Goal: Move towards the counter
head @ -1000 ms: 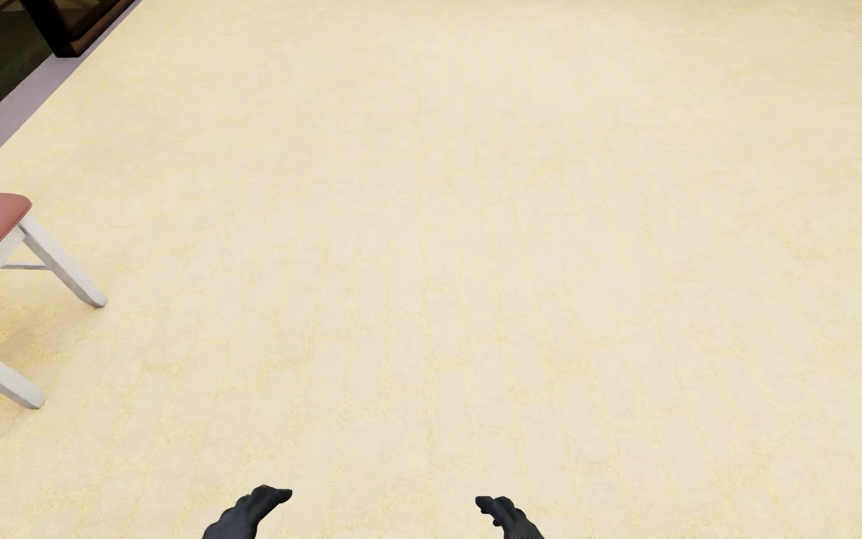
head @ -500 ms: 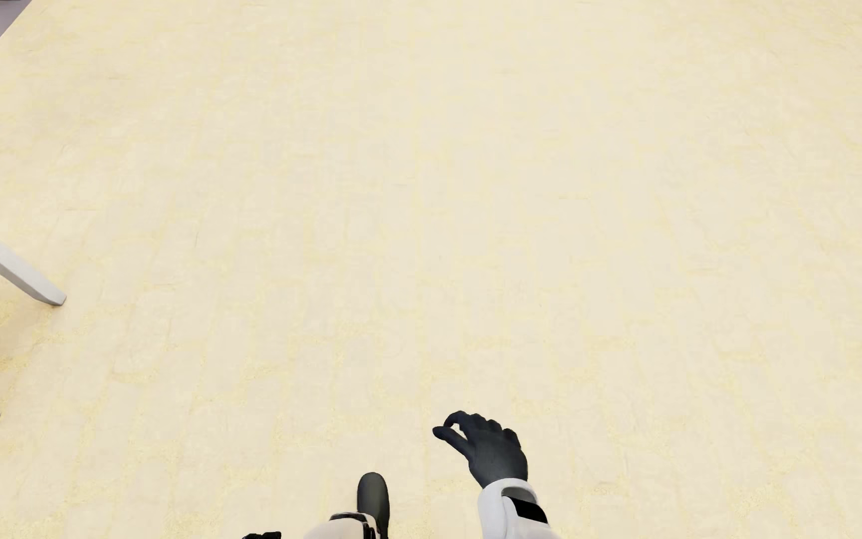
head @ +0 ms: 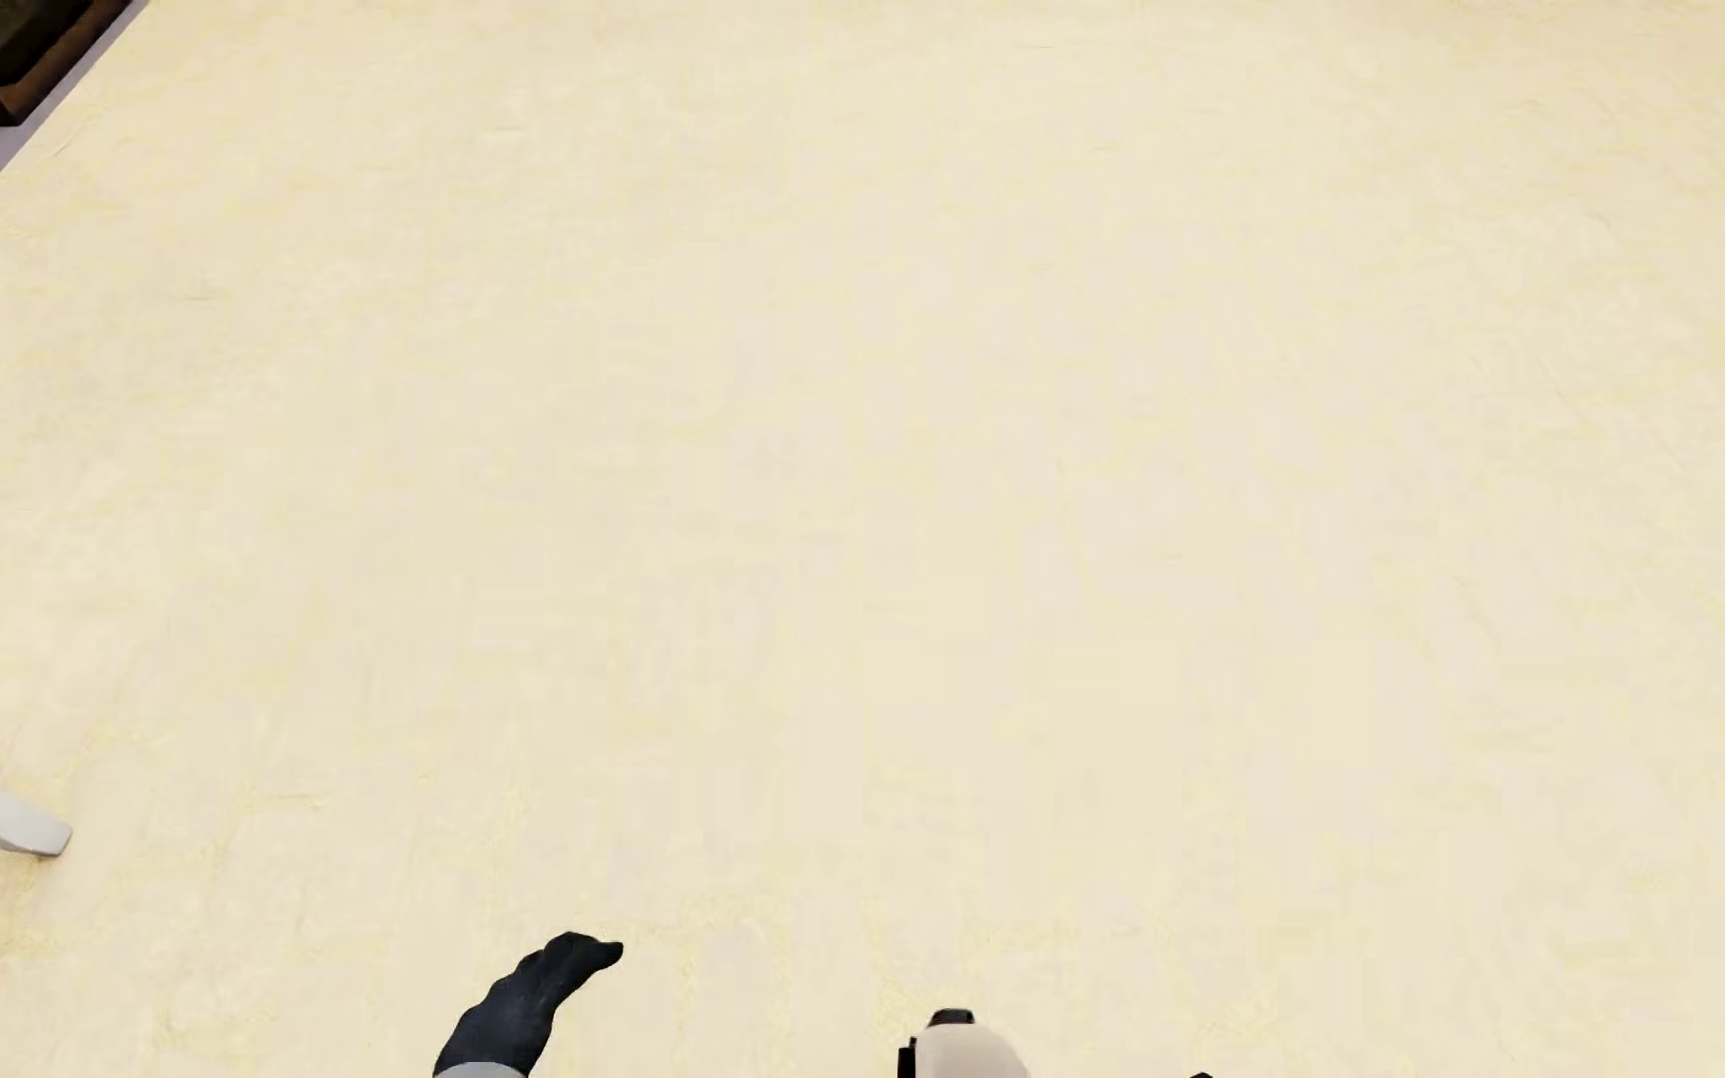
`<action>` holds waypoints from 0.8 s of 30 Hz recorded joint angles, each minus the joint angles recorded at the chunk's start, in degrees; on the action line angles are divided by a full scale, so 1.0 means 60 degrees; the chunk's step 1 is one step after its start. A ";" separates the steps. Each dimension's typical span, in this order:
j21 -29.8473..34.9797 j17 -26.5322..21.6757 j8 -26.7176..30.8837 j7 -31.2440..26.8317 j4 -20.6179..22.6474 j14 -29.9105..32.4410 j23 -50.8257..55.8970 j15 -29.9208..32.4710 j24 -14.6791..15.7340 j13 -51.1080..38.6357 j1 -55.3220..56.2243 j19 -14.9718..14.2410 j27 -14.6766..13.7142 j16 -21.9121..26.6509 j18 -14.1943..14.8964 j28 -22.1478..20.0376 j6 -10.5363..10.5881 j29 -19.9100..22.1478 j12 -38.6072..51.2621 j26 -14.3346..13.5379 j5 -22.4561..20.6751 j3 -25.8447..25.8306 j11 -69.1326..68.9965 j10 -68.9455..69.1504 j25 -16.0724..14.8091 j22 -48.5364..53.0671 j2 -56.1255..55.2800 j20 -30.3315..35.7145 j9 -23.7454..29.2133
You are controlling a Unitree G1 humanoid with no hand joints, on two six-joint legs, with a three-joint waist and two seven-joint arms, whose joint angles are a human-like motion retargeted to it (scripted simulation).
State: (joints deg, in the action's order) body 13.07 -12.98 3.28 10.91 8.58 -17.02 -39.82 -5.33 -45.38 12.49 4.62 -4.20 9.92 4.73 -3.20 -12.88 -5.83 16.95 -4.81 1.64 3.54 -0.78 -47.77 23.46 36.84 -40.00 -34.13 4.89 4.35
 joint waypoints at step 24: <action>0.0625 0.1433 -0.0495 -0.0627 -0.3221 0.1898 -0.1391 -0.1656 0.0329 -0.3416 0.4896 0.1456 -0.1583 0.0828 0.1676 0.0871 0.1775 -0.0322 -0.2100 0.1061 -0.2521 0.0265 0.4518 0.0169 0.2409 0.1110 0.5079 -0.0106 -0.0191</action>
State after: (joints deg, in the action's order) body 16.82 -4.38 0.31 7.15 -10.75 -5.63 -48.16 -15.26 -43.40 -8.01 34.00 4.53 0.42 9.70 6.85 -7.65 4.82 15.02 -17.41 8.01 -11.58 0.81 -20.66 24.47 51.29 -33.34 -3.65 4.26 3.21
